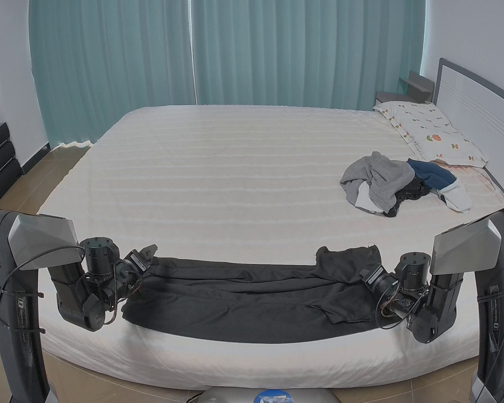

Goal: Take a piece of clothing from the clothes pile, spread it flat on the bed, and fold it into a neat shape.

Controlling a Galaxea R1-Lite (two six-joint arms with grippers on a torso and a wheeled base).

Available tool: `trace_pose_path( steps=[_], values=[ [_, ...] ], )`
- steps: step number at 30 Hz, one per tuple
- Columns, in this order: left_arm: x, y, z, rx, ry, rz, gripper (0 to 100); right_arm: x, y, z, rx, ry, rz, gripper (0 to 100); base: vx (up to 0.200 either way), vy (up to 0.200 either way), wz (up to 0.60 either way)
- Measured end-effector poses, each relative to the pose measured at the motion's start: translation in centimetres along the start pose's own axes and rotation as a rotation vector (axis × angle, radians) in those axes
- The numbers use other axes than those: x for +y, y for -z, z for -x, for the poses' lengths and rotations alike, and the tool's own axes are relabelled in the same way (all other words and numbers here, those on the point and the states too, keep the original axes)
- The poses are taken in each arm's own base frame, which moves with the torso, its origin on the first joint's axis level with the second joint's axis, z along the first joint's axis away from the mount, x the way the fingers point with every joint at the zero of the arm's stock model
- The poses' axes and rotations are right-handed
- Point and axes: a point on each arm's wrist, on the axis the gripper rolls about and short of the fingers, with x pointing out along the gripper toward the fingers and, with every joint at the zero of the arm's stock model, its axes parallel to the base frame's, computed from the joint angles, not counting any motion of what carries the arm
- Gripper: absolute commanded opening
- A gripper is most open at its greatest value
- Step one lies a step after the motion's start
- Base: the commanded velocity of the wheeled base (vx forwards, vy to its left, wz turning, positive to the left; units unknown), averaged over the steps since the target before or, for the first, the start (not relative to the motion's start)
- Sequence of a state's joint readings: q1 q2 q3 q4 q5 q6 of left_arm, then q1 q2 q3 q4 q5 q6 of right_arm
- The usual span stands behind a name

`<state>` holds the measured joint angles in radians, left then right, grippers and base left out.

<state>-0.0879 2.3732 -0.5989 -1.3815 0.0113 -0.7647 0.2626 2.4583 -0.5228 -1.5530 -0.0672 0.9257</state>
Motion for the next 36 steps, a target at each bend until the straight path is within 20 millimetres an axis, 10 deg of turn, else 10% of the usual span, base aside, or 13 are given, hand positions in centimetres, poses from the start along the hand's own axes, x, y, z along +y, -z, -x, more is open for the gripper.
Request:
trace_pose_path(
  steps=[27,28,36],
  values=[
    [-4.8,0.3,-3.2,0.195,-0.174,-0.073,100,-0.3,0.6,-0.1,0.019,0.011,-0.007,0,0.0,0.0,0.0],
    [-4.8,0.3,-3.3,0.199,-0.183,-0.077,0,-0.3,0.6,-0.1,0.019,0.011,-0.007,0,0.0,0.0,0.0],
    [-4.2,0.5,-3.4,0.216,-0.286,-0.15,0,-0.3,0.6,-0.1,0.02,0.011,-0.006,0,0.0,0.0,0.0]
  ],
)
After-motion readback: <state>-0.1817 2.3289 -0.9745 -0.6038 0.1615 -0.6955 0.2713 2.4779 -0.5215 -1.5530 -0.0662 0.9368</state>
